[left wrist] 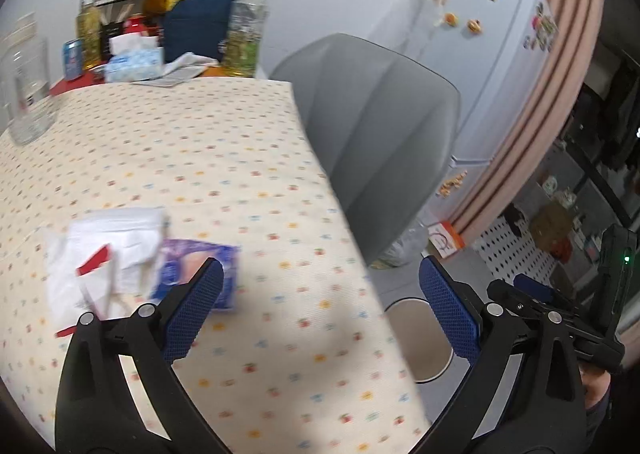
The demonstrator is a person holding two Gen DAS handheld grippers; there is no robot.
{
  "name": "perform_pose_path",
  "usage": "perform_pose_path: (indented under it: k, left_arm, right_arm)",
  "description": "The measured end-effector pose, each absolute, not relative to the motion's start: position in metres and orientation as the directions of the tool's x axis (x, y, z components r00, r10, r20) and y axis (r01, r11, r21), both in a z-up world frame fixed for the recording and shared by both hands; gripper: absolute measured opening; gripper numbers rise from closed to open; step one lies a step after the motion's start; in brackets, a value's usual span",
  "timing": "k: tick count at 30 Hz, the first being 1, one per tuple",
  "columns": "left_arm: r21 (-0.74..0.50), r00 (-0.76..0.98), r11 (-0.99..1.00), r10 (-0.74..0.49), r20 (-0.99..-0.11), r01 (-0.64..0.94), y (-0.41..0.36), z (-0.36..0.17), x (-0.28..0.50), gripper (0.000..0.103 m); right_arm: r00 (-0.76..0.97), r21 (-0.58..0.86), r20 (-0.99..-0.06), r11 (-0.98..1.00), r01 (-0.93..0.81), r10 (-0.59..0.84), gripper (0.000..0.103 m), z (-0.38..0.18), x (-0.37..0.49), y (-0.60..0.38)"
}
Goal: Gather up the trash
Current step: 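Move both tools back over the mask and wipe packet on the table, then grasp the white red-trimmed mask with the left tool while the right tool grasps the blue wipe packet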
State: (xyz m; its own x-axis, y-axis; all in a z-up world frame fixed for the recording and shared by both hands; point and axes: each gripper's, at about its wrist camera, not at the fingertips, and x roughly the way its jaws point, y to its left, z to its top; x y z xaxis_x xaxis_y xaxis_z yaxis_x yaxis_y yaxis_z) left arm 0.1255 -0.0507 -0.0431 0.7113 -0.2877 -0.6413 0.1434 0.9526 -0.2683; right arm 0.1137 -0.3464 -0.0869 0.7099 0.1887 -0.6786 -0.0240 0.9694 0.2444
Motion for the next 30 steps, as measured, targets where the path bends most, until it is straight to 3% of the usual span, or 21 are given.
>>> perform_pose_path:
  k: [12,15,17,19,24,26,30]
  left_arm:
    - [-0.311,0.748,0.95,-0.195,-0.634,-0.016,0.054,-0.055,0.098,0.097]
    - [-0.321,0.757,0.946,-0.173,-0.63,-0.051,0.077,-0.054,0.094,0.097]
    - [-0.328,0.762,0.942,-0.164,-0.627,-0.067,0.09,-0.054,0.091,0.097]
    - [-0.332,0.766,0.939,-0.148,-0.626,-0.089,0.102,-0.054,0.089,0.097]
    - [-0.351,0.754,0.928,-0.143,-0.642,-0.122,0.118,-0.063,0.091,0.084]
    - [-0.354,0.74,0.926,-0.148,-0.657,-0.13,0.119,-0.069,0.093,0.074]
    - [-0.337,0.714,0.93,-0.137,-0.686,-0.145,0.118,-0.082,0.096,0.071]
  right_arm:
    - [0.67,0.235,-0.658,0.939,-0.249,0.343,0.089,-0.075,0.125,-0.258]
    - [0.652,0.236,-0.662,0.929,-0.287,0.37,0.082,-0.074,0.129,-0.239]
    - [0.629,0.223,-0.678,0.921,-0.319,0.381,0.071,-0.075,0.133,-0.224]
    - [0.614,0.217,-0.683,0.913,-0.345,0.394,0.07,-0.075,0.135,-0.214]
    - [0.585,0.206,-0.694,0.894,-0.397,0.42,0.069,-0.077,0.143,-0.187]
    - [0.568,0.207,-0.701,0.885,-0.418,0.432,0.066,-0.079,0.147,-0.177]
    - [0.537,0.213,-0.719,0.874,-0.436,0.443,0.057,-0.084,0.156,-0.161]
